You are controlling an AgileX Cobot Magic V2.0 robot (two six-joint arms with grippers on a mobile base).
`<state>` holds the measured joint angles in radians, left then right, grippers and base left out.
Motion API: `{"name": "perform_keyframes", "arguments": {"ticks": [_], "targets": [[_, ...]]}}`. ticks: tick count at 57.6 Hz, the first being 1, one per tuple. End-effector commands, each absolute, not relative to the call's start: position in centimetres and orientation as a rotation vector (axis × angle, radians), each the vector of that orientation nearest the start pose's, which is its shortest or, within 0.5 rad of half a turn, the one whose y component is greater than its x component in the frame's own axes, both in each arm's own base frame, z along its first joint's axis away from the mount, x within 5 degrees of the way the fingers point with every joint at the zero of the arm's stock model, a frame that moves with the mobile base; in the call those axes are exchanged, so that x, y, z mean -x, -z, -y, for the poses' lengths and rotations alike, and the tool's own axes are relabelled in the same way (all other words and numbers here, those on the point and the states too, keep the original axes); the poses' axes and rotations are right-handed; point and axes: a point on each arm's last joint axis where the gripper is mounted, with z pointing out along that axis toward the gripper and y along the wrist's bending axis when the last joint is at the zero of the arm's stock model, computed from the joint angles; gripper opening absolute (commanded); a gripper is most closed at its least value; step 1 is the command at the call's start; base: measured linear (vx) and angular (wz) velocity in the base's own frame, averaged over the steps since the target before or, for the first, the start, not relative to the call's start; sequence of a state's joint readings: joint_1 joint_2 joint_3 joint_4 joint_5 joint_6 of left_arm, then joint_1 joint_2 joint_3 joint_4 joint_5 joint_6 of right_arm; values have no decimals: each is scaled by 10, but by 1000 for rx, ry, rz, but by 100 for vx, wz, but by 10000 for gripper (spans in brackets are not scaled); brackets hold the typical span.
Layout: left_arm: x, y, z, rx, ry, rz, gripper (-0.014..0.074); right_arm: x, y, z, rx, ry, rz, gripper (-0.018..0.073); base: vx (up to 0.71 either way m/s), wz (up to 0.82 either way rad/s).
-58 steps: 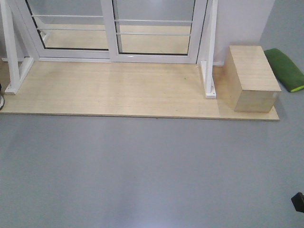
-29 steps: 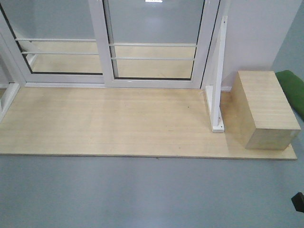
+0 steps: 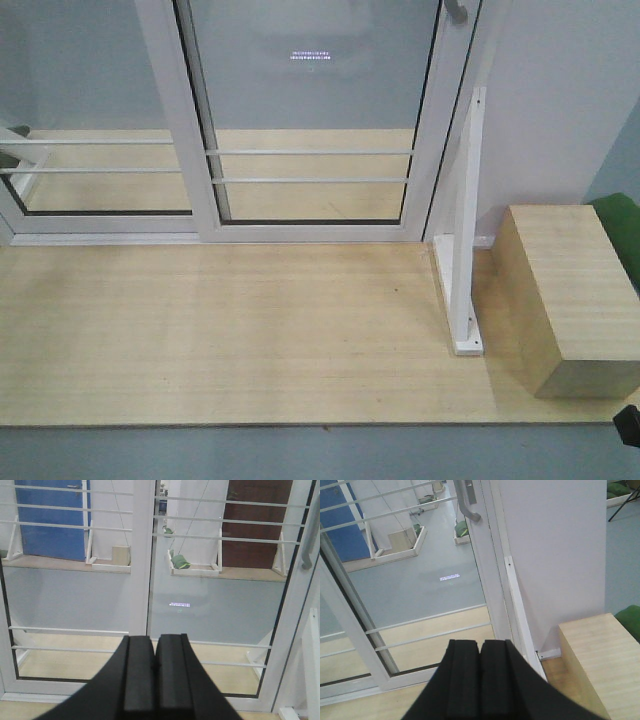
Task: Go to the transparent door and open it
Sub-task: 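Drive up to the transparent sliding door on the wooden platform, then align the base and raise the right gripper toward the silver handle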
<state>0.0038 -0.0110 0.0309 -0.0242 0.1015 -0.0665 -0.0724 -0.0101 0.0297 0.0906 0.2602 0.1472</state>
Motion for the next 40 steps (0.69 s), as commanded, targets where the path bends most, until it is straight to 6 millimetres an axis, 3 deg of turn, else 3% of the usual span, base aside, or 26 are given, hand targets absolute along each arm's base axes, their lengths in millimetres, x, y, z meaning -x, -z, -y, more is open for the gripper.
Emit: {"name": "perform_keyframes", "arguments": {"ticks": [1,40], "targets": [[-57,-197,0,76,79,-1533,-6,-55,-187,2,-242,-137,-1658,-6,50,-2],[-57,-197,0,76,79,-1533,-6,-55,-187,2,-242,-137,-1658,-6,41,1]]}}
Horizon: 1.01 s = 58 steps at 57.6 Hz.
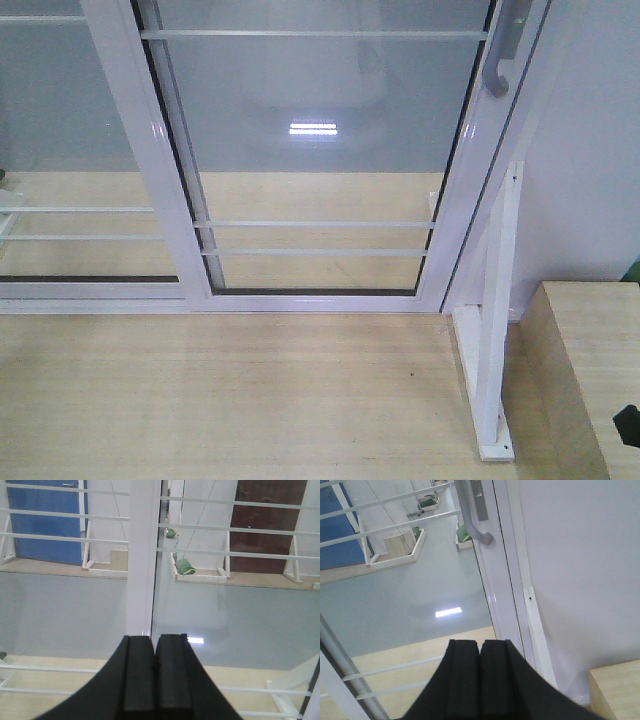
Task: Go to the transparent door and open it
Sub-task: 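Align the base and raise the right gripper toward the silver handle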
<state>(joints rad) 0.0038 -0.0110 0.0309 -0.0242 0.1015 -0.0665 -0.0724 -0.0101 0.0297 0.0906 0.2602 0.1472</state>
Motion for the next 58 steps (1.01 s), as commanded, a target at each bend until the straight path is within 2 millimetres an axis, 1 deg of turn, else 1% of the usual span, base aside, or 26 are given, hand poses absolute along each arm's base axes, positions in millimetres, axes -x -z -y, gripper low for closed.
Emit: {"name": "perform_keyframes", "arguments": {"ticks": [1,26,58], "targets": [[-57,-197,0,76,79,-1533,-6,-55,-187,2,-242,-137,-1658,-6,30,0],[-57,-197,0,76,79,-1533,-6,-55,-187,2,-242,-137,-1658,-6,22,1],[-57,-197,0,76,79,-1533,-6,-55,-187,2,-242,-137,-1658,-6,12,-1]]}}
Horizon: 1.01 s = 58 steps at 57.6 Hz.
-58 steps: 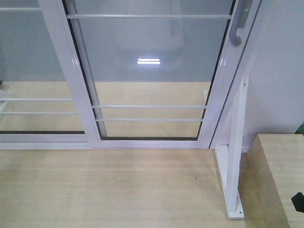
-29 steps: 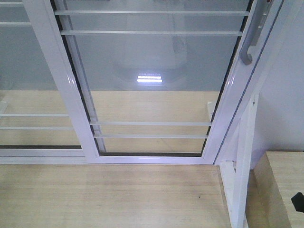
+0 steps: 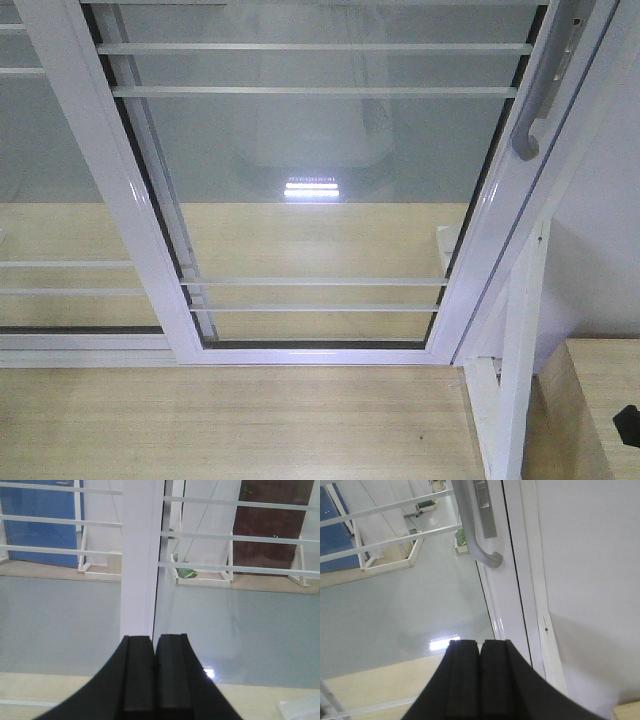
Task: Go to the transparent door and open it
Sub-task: 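Align the base and raise the right gripper toward the silver handle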
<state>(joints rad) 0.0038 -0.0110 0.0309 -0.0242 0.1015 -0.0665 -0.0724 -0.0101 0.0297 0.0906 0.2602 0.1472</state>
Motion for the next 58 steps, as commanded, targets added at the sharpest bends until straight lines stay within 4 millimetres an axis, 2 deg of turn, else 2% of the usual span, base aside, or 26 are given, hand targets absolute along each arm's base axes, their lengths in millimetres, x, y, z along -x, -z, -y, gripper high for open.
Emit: {"name": "perform_keyframes", "arguments": {"ticks": [1,58], "targets": [[-57,-197,0,76,79,-1533,-6,-55,-187,2,-242,-137,-1658,-6,9,-2],[-59,-195,0,77,79,-1560,-6,-56,-186,3,-244,-133,-1673,-6,3,-1]]}}
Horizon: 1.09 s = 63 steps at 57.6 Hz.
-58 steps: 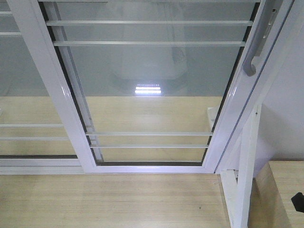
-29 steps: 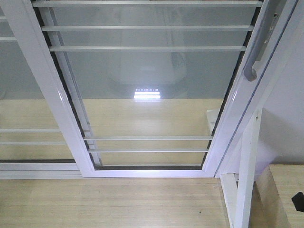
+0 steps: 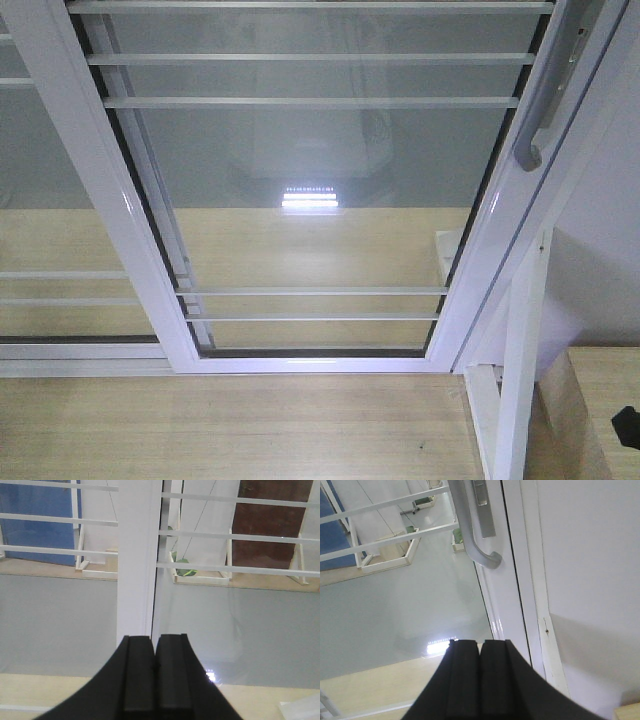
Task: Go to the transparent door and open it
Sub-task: 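Align the base and raise the right gripper toward the silver handle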
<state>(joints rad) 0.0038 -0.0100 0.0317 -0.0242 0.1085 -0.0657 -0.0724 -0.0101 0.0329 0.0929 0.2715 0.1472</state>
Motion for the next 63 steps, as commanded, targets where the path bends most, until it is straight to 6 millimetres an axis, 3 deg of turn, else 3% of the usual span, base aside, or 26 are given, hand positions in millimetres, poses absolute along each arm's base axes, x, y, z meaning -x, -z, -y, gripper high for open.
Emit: {"name": "perform_keyframes", "arguments": {"ticks": [1,30,48,54,63], "targets": [[-59,-195,0,77,79,-1560,-6,-56,-186,3,-243,-132,-1673,-6,0,0],[-59,-196,0,77,79,-1545,-6,-56,-186,3,-196,-76,-1667,-6,0,0],[-59,-197,0,77,79,-1540,-6,-56,-206,4,-149,-47,-1451,-6,0,0],[-58,-202,0,90,95,-1489,-6,-55,-211,4,-128,-32,-1400,-6,0,0],[-54,-230,-1,88,104,-1297,-6,-52,-231,4,-107,-17,-1324,-6,0,0]]}}
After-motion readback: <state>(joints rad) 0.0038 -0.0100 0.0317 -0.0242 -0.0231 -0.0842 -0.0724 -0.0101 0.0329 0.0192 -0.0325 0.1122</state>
